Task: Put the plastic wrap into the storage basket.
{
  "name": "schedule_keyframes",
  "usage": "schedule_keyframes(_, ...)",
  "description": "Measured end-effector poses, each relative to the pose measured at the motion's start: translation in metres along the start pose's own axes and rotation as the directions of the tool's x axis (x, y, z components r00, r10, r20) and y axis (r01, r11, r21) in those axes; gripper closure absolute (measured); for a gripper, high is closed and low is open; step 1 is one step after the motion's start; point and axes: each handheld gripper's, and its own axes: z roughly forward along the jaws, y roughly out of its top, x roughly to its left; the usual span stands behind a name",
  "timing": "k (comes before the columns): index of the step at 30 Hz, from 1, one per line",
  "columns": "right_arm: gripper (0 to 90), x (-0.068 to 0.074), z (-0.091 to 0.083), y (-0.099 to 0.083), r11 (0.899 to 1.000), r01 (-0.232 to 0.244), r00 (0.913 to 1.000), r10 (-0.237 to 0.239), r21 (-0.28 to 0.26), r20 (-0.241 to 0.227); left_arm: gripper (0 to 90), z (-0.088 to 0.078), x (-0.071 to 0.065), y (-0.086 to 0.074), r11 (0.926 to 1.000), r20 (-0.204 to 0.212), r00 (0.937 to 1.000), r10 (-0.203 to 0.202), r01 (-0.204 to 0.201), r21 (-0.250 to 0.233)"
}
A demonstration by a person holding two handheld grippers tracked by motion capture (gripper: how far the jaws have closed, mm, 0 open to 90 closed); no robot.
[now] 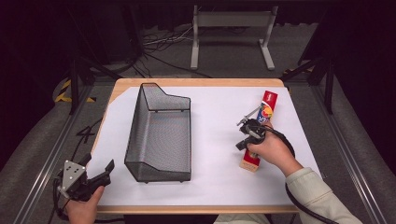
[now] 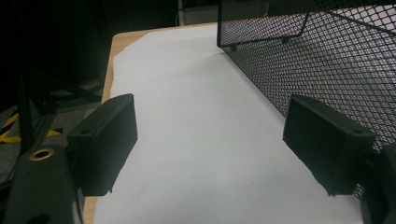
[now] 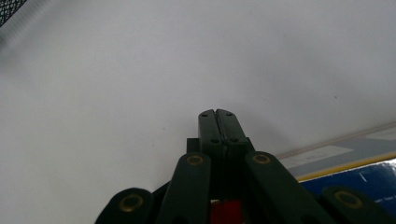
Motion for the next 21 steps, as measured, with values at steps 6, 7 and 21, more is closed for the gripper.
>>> schedule_keyframes(6,90.0,-0.003,-0.012,-0.025,0.999,-0.030,0.9994,0.029,0.023,0.016,18.3,0.000,0.000,0.000,1.0000,-0.001,1.0000,-0.007,0.007,-0.003)
schedule_keyframes(7,90.0,-0.004,-0.014,-0.030,0.999,-0.031,0.9994,0.031,0.020,0.018,18.3,0.000,0.000,0.000,0.9999,-0.002,0.9999,-0.011,0.011,-0.004)
schedule_keyframes(21,90.0,-0.020,-0.039,-0.078,0.992,-0.129,0.9912,0.128,0.016,0.034,18.3,0.001,-0.001,0.000,1.0000,-0.003,1.0000,-0.004,0.004,0.000)
